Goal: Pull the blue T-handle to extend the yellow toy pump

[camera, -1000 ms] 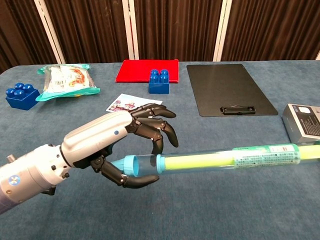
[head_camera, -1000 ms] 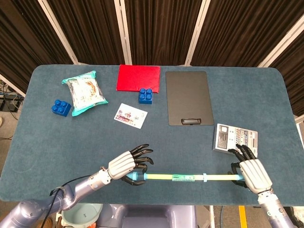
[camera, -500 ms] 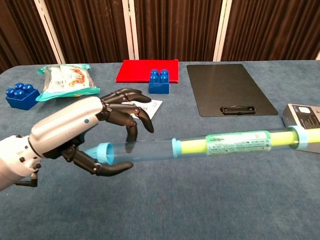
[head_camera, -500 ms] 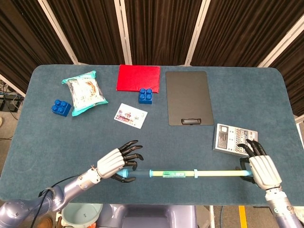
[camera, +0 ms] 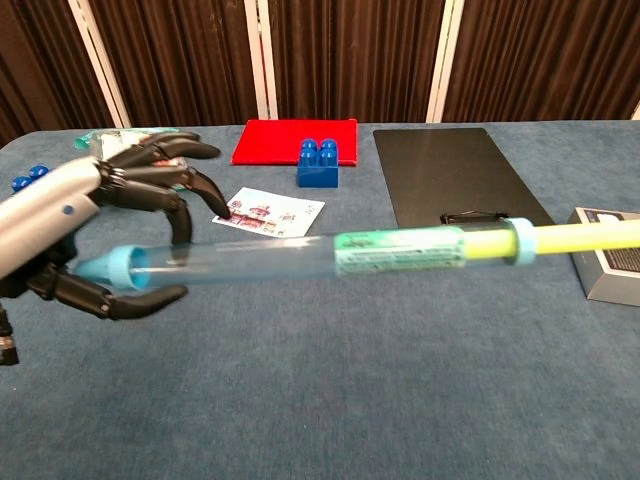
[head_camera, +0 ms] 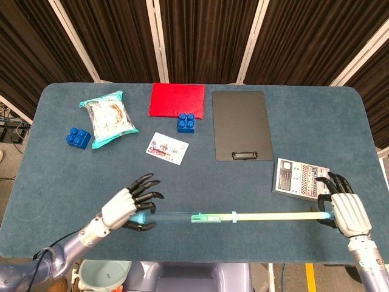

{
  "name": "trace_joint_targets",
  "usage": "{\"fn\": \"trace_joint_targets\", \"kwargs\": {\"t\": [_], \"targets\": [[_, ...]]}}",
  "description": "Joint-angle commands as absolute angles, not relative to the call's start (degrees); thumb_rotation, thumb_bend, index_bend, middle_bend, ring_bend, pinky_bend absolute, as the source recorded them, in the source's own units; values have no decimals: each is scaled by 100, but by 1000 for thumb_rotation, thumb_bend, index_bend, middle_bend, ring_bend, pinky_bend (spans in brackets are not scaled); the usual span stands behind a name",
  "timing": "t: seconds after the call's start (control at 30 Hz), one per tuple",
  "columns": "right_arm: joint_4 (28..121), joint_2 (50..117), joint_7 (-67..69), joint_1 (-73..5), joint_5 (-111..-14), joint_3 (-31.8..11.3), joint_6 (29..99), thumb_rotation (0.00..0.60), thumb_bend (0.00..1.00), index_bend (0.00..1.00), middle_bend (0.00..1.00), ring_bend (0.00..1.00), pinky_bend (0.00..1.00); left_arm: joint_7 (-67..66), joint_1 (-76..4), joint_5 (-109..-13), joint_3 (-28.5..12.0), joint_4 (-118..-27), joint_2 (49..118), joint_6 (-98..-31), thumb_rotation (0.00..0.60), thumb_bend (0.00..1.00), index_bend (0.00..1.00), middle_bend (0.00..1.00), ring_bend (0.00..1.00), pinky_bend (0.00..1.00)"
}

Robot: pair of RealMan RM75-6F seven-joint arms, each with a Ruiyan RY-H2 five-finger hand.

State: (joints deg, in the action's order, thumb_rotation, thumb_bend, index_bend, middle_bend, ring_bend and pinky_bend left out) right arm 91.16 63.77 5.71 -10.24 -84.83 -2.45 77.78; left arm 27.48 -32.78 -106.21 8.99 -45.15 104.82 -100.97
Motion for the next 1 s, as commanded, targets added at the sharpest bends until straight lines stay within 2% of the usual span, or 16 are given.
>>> {"fn": "trace_joint_targets", "kwargs": {"t": [0.03,1.0], "targets": [[9055,6399,546,-1019,-8410,-314,7818,600,377,817,226,92,86,2899,-3206,-10564,853,-4387,10388,-10175,600,610,762,318,91,0],[9045,6374,408,-1082,-8025,-581,7700,600,376,817,226,93,86,3313,-2803,-10573,783,-4053,10018,-10652,600,601,762,323,91,0]]}}
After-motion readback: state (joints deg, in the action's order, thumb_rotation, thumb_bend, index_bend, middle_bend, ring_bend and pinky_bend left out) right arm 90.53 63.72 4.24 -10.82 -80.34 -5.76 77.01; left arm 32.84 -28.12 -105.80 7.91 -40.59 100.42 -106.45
